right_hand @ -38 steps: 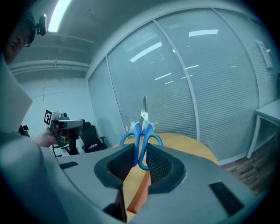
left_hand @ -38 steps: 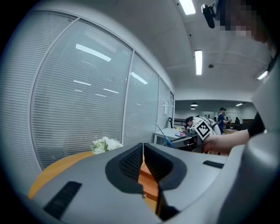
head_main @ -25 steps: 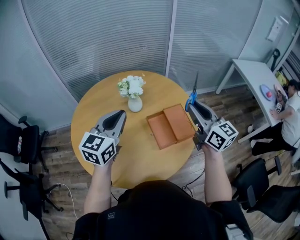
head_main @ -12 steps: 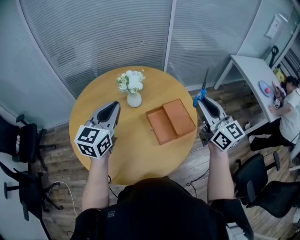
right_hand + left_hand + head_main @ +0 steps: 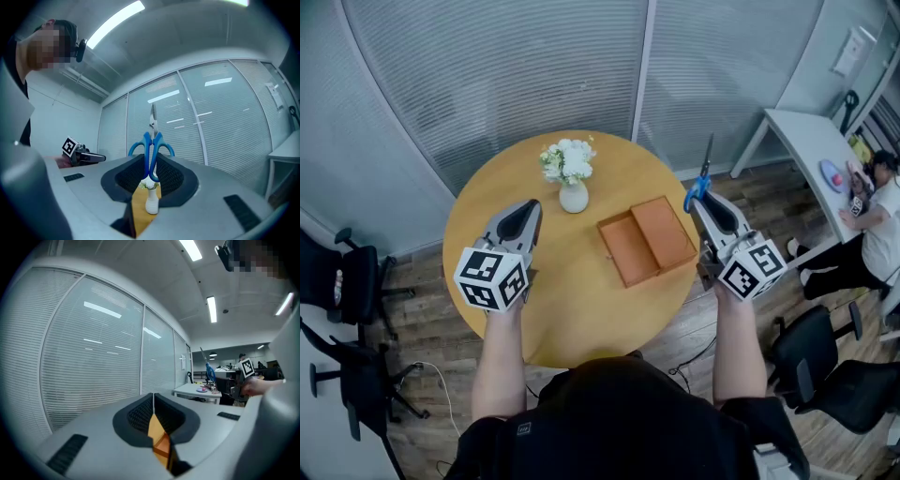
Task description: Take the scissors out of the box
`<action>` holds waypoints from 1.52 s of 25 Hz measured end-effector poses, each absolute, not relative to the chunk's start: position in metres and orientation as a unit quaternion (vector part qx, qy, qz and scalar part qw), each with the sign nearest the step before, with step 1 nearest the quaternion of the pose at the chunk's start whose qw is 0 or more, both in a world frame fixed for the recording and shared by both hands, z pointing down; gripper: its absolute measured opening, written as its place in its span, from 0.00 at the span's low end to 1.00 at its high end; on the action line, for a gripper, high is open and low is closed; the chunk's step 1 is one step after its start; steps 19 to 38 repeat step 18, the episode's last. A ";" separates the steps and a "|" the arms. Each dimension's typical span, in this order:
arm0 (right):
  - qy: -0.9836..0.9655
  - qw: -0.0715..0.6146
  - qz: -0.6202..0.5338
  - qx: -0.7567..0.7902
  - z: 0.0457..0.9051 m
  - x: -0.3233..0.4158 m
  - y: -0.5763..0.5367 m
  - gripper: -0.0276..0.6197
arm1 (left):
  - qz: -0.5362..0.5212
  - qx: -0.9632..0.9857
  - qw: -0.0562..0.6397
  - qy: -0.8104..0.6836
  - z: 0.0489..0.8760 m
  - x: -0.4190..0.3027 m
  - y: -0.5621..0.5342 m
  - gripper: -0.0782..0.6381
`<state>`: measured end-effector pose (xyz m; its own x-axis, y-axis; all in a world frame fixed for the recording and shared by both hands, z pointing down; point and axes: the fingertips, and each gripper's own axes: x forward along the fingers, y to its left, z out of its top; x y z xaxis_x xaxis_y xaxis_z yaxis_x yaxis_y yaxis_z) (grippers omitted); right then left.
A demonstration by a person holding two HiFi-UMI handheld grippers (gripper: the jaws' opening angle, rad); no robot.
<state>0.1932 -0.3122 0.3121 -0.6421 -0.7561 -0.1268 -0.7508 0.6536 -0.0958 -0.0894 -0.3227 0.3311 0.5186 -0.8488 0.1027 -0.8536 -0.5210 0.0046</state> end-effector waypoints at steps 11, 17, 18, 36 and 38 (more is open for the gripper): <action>0.911 0.069 -0.024 -0.406 0.318 0.172 -0.311 0.19 | 0.051 0.875 0.035 -0.480 0.343 -0.093 -0.320 0.14; 0.912 0.060 -0.022 -0.404 0.322 0.168 -0.311 0.18 | 0.049 0.875 0.040 -0.480 0.347 -0.094 -0.320 0.14; 0.913 0.059 -0.021 -0.404 0.323 0.167 -0.310 0.18 | 0.050 0.875 0.040 -0.480 0.347 -0.093 -0.320 0.14; 0.913 0.059 -0.021 -0.404 0.323 0.167 -0.310 0.18 | 0.050 0.875 0.040 -0.480 0.347 -0.093 -0.320 0.14; 0.913 0.059 -0.021 -0.404 0.323 0.167 -0.310 0.18 | 0.050 0.875 0.040 -0.480 0.347 -0.093 -0.320 0.14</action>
